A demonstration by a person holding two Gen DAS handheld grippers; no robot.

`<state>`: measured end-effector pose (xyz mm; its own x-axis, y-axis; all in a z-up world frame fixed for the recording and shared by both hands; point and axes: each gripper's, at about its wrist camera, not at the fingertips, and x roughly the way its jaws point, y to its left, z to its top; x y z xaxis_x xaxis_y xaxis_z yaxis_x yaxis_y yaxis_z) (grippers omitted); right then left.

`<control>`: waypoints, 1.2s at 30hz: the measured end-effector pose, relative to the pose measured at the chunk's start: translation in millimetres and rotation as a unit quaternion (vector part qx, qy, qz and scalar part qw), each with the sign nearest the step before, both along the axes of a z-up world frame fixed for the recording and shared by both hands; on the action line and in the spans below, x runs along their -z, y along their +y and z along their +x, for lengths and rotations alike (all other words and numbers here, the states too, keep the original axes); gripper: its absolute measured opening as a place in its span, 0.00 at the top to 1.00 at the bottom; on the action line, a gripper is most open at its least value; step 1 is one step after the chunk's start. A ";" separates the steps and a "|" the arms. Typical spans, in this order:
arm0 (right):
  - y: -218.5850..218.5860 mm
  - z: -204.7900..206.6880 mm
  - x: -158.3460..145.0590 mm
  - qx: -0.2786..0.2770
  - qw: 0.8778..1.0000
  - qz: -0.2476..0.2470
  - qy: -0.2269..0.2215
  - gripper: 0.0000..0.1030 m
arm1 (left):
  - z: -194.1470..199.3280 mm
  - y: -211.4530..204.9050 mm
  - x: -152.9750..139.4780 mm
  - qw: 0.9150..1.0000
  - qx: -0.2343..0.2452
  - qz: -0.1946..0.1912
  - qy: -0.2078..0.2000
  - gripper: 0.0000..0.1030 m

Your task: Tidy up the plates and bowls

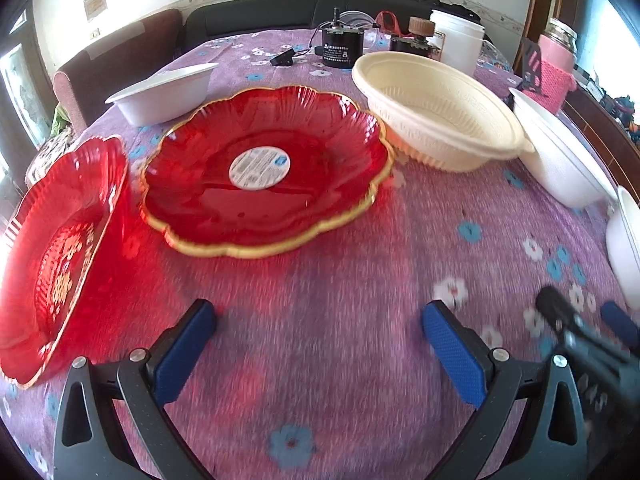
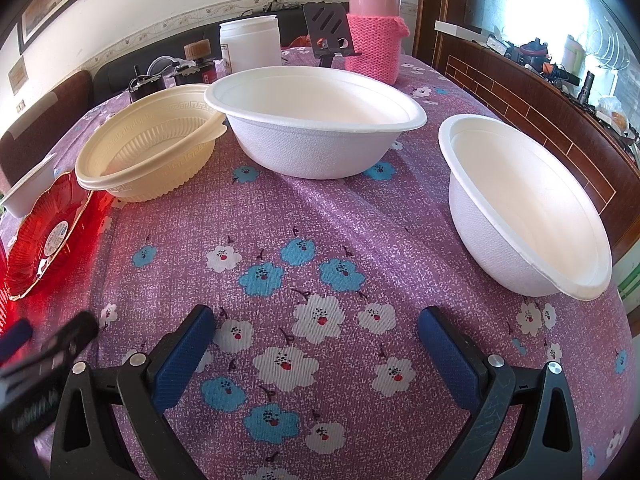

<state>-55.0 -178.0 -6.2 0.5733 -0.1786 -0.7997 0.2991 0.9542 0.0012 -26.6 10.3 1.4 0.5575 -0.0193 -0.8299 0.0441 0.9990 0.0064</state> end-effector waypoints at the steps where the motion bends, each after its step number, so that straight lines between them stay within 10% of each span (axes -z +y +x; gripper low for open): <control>1: 0.2 0.8 -2.2 0.000 1.000 0.000 0.000 0.01 | -6.4 0.7 0.4 1.000 0.003 -0.001 -0.006 0.00; 28: 3.7 -20.0 -4.1 0.020 0.999 0.013 0.037 0.01 | -6.1 -0.6 -1.6 1.000 0.020 0.004 0.012 0.00; 36: 11.2 -62.6 -35.2 0.014 0.998 0.036 -0.049 0.02 | -63.9 42.2 -40.2 0.994 0.043 -0.094 -0.016 0.00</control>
